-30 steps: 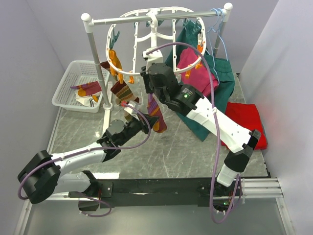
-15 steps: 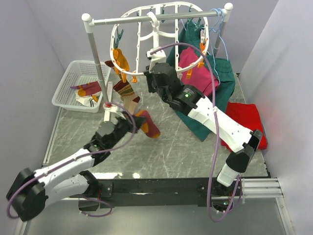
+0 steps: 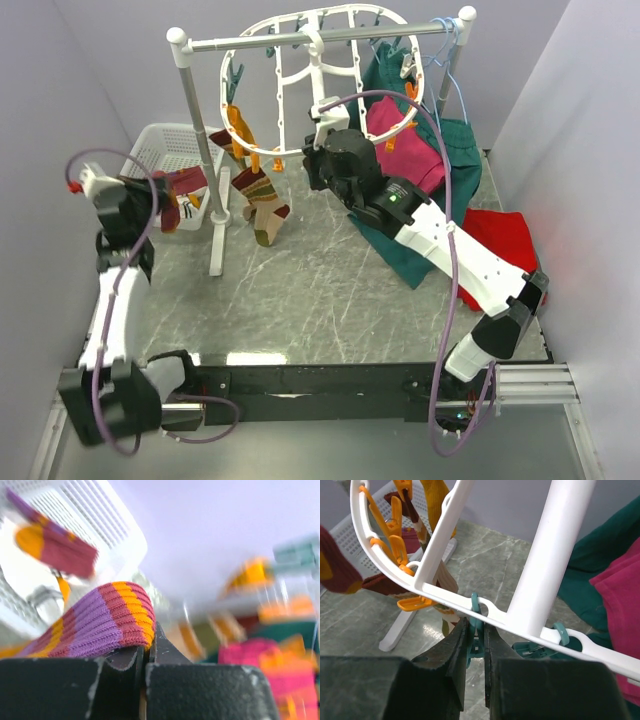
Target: Remove the socks clipped to the hanger
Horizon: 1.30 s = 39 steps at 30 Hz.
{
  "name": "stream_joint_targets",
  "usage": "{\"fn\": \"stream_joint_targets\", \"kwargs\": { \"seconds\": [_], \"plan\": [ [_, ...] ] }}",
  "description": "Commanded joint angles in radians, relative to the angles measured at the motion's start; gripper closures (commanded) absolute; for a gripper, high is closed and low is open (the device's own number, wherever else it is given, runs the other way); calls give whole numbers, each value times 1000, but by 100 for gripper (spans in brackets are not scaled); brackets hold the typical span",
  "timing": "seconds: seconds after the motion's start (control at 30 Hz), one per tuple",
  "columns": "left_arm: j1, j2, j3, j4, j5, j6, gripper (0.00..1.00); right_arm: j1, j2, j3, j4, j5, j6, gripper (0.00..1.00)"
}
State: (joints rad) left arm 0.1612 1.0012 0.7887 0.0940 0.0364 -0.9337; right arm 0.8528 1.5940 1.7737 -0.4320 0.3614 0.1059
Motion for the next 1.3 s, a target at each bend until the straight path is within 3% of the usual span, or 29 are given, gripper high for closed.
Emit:
{"fn": "stream_joint_targets", "kwargs": {
  "seconds": [0.0, 0.2, 0.4, 0.47, 0.5, 0.57, 0.6, 0.7, 0.9, 1.03, 1.27],
  "plan": [
    [118, 176, 136, 117, 149, -16, 99, 0, -49, -26, 9, -50, -12, 100],
    [184, 600, 476, 150, 371, -23, 99, -1, -68, -46, 33, -111, 5, 100],
    [184, 919, 763, 43, 425, -30, 99, 0, -48, -33, 16, -113, 2, 100],
    [184, 962, 831, -11, 436, -37, 94, 0, -36, -14, 0, -98, -2, 100],
    [185, 979, 839, -22, 428, -42, 81, 0, -26, -8, -7, -95, -3, 100],
    [186, 970, 808, -19, 384, -51, 58, -1, -19, 4, -17, -95, -6, 100],
    [186, 949, 791, -11, 372, -53, 39, 0, -14, 7, -22, -98, -5, 100],
    [182, 886, 739, -23, 321, -34, 15, -1, -9, 17, -40, -102, -6, 100],
    [176, 679, 614, -14, 364, 9, 16, -14, -20, -5, -56, -111, 6, 100],
    [150, 481, 363, 94, 382, -8, 21, -27, -43, -40, -51, -128, 18, 100],
    [28, 231, 114, 139, 430, 27, 20, -54, -78, -68, -67, -197, 20, 100]
  ]
}}
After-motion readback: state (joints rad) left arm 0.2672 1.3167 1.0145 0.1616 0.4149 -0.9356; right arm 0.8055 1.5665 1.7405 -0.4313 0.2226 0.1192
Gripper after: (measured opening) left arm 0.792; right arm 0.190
